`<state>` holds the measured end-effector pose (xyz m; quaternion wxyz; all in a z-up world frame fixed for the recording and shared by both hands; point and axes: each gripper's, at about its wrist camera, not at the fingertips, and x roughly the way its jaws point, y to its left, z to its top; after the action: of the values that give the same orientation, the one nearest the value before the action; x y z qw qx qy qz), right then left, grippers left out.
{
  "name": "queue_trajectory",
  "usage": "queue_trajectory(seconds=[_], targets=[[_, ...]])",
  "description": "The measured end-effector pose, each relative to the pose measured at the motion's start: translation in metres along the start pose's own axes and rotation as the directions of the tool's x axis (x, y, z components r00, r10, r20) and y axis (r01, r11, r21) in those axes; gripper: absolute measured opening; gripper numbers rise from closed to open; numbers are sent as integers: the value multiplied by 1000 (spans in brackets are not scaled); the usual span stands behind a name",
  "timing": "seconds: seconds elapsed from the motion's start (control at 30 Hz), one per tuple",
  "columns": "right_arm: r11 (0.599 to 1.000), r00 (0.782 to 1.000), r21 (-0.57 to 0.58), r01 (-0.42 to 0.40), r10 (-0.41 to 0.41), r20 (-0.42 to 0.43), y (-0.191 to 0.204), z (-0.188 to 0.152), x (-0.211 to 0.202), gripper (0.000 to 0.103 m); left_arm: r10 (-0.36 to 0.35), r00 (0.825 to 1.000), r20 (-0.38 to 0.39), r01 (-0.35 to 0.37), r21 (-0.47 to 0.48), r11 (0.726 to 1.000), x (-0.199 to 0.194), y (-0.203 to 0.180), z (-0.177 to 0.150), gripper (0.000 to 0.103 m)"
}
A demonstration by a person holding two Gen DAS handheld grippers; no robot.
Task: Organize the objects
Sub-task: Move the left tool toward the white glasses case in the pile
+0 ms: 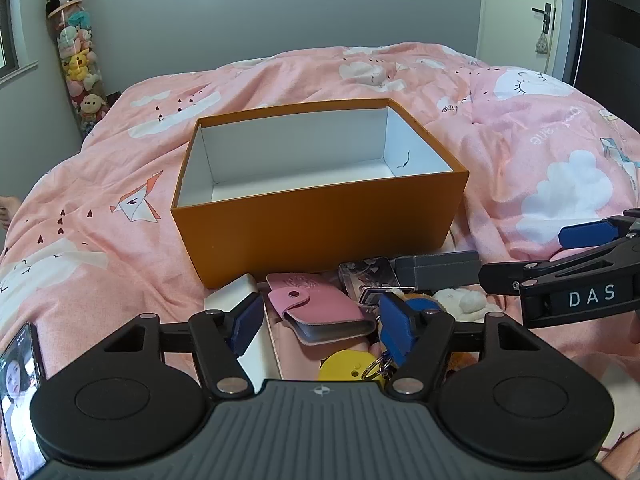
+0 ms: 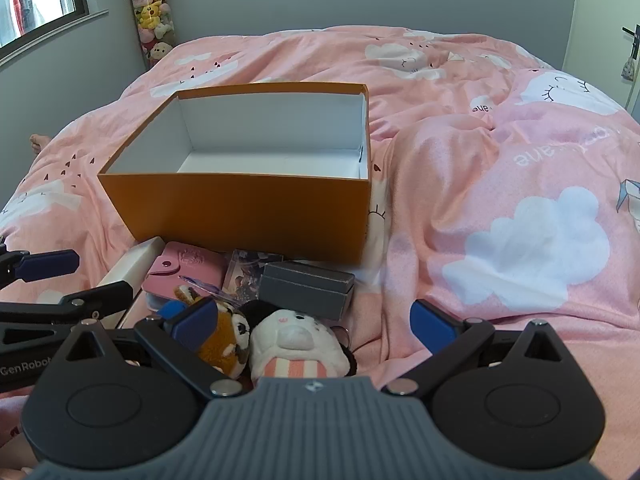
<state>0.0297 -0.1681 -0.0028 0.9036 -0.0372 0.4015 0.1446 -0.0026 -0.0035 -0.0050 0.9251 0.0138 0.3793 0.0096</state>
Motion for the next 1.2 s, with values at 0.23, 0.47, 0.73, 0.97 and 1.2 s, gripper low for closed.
queue_trajectory(seconds=[0.23, 0.47, 0.73, 0.97, 1.2], targets=[[1000, 1000, 1, 0, 0, 0, 0, 0, 0, 102, 5, 1000, -3, -5, -2, 1000, 1, -1, -1, 78], [1000, 1000, -3, 1, -1, -4, 1, -1, 1, 102, 9, 1000, -3, -9, -7, 1000, 1, -2, -1, 78], [1000, 1000, -9, -2, 2, -11, 1, 0, 1, 102, 9, 1000, -7, -9, -11, 1000, 2, -2, -2, 77], [1000, 999, 8, -22, 22, -41, -2, 2, 5, 102, -39, 998, -46, 37, -37, 999, 3, 8, -1, 66], [995, 992, -28, -98, 95, -77, 3, 14, 14, 95, -51, 992, -113, 40, -93, 995, 5, 37, 7, 62]])
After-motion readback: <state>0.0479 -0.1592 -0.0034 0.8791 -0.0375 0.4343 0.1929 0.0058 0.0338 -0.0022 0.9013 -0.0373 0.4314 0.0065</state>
